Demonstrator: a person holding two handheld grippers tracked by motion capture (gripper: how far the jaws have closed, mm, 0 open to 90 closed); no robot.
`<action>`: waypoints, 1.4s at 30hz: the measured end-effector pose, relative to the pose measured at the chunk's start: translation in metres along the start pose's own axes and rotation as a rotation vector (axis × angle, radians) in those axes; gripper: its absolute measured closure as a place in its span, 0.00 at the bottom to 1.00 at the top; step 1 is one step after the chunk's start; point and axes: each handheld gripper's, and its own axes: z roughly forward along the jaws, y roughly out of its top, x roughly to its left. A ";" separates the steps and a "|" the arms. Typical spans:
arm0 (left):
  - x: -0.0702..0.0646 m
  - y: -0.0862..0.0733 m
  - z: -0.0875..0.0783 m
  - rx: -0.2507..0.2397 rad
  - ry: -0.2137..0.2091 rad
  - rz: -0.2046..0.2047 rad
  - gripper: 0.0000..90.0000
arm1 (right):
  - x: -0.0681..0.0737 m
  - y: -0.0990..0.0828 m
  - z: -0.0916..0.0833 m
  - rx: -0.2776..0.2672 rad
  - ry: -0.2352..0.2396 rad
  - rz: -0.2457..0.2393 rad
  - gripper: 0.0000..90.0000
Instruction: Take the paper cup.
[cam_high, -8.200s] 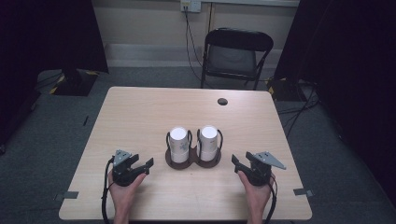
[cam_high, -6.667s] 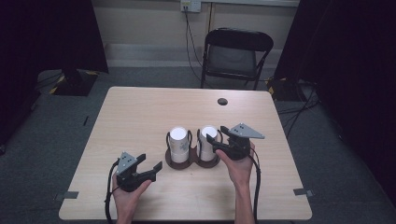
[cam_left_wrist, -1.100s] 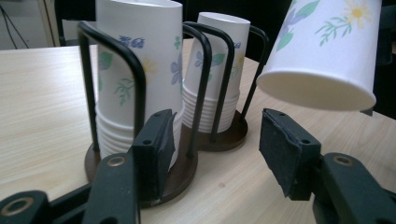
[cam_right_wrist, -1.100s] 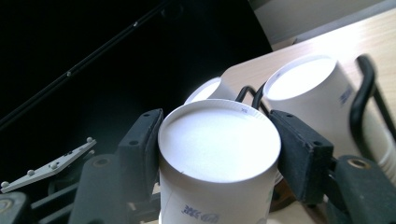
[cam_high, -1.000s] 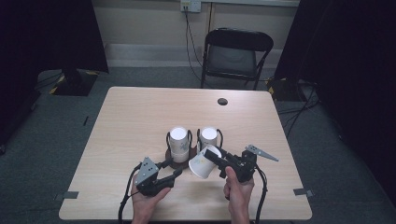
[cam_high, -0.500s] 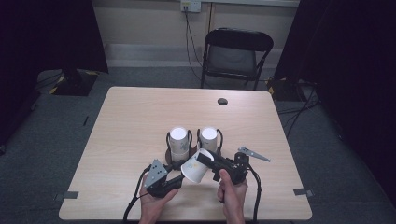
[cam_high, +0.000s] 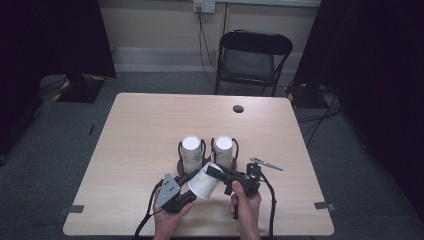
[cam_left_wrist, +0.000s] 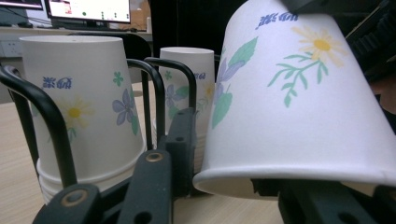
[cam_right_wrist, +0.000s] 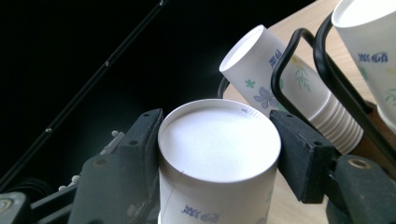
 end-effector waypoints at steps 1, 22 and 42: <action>0.000 -0.001 -0.001 -0.002 0.005 -0.010 0.77 | -0.001 0.000 0.001 0.012 0.002 0.006 0.41; 0.008 0.001 -0.007 0.013 -0.058 -0.093 0.94 | -0.004 -0.002 -0.001 0.014 -0.057 -0.058 0.30; 0.022 0.009 -0.013 0.124 -0.076 -0.118 0.95 | -0.001 -0.003 -0.009 0.030 -0.067 -0.233 0.29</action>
